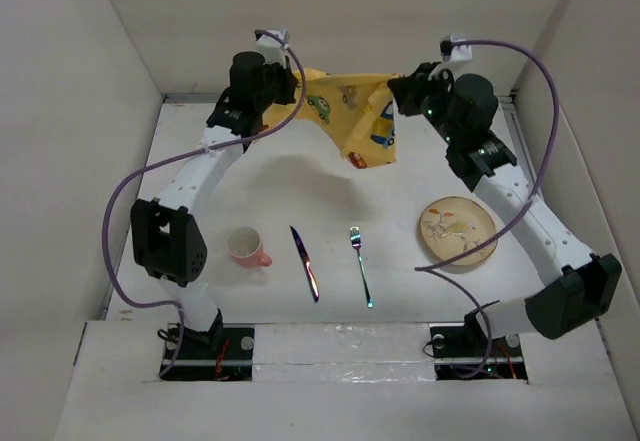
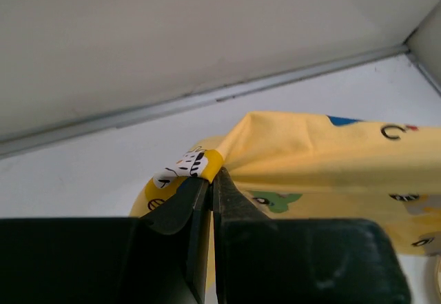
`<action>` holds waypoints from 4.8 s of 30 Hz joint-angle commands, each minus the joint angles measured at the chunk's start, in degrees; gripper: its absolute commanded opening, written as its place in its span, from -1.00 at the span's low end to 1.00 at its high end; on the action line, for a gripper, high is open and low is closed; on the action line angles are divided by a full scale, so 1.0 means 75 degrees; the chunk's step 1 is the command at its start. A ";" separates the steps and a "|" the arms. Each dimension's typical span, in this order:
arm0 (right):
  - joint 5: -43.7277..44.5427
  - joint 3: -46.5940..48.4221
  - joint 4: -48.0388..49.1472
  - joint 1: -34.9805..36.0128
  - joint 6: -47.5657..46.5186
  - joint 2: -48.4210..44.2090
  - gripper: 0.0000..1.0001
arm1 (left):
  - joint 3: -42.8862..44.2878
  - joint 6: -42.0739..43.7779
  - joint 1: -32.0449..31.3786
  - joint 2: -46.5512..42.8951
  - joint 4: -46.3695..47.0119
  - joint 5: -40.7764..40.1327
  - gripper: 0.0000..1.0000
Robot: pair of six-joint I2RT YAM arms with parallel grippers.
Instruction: Set the dinner table for one person
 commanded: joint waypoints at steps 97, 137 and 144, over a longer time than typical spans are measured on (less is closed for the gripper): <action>-0.0331 0.0616 0.0076 0.0762 0.0830 0.5269 -0.09 | -0.1987 -0.2053 0.1191 0.0253 -0.2167 -0.1601 -1.00; 0.2436 0.3562 -0.2517 0.1267 0.0924 0.7300 -1.00 | -0.2257 -0.1865 0.0817 0.1788 -0.2413 -0.2375 -0.99; 0.2225 0.2636 -0.1790 0.1103 0.0737 0.6398 -1.00 | -0.2198 -0.1853 0.0817 0.1601 -0.2378 -0.2386 -1.00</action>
